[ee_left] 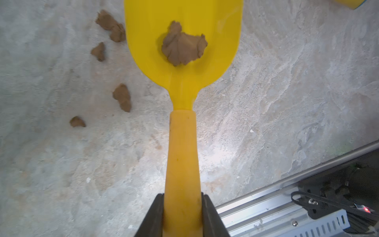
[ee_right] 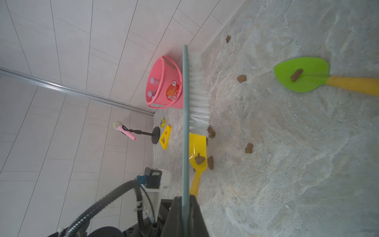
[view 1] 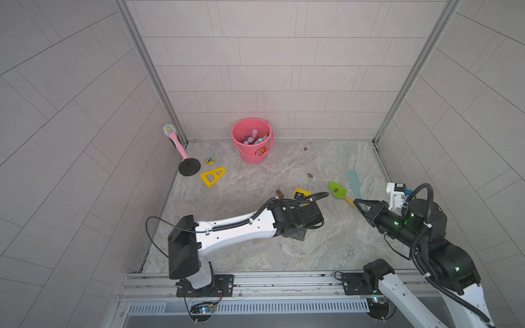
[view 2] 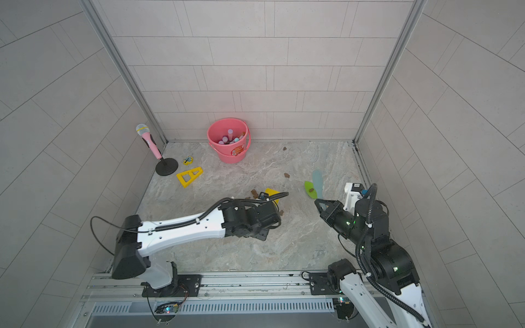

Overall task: Brush the soil off the hand trowel and place it into the bucket
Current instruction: Pick up the hand trowel from the center of the board, then brush off the soil from the hand trowel.

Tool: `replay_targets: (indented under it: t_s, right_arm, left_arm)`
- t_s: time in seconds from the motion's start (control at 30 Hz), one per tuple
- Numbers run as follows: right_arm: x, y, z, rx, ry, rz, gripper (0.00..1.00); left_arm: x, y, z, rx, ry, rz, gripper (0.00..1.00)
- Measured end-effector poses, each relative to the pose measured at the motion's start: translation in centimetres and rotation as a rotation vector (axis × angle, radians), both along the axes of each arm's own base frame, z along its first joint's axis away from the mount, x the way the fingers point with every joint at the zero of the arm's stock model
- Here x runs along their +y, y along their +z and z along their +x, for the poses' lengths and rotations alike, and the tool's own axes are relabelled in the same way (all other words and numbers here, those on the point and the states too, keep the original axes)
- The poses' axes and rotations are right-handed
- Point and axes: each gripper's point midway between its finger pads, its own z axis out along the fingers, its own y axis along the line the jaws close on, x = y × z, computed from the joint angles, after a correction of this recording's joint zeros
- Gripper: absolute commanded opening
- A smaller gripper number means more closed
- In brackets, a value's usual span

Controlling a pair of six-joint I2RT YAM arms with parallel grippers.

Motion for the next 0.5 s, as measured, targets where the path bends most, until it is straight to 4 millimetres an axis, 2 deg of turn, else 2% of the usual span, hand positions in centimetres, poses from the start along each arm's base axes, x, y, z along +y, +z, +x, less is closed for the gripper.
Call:
replay_targets:
  t_s: [0.13, 0.23, 0.4, 0.5]
  right_arm:
    - [2.0, 0.0, 1.1, -0.008, 0.105, 0.007, 0.0]
    - [4.1, -0.8, 2.2, 0.012, 0.213, 0.02, 0.0]
    - [7.3, -4.2, 3.1, 0.098, 0.399, 0.048, 0.0]
    - [9.2, -6.5, 2.8, 0.167, 0.51, 0.061, 0.0]
  left_arm:
    - [2.7, 1.7, -0.6, 0.002, -0.031, -0.034, 0.0]
    - [4.5, 2.3, -1.2, 0.019, -0.064, -0.039, 0.0]
    - [7.3, 3.1, -1.7, 0.021, -0.107, -0.008, 0.0]
    - [8.7, 3.3, -1.9, 0.032, -0.128, 0.025, 0.0]
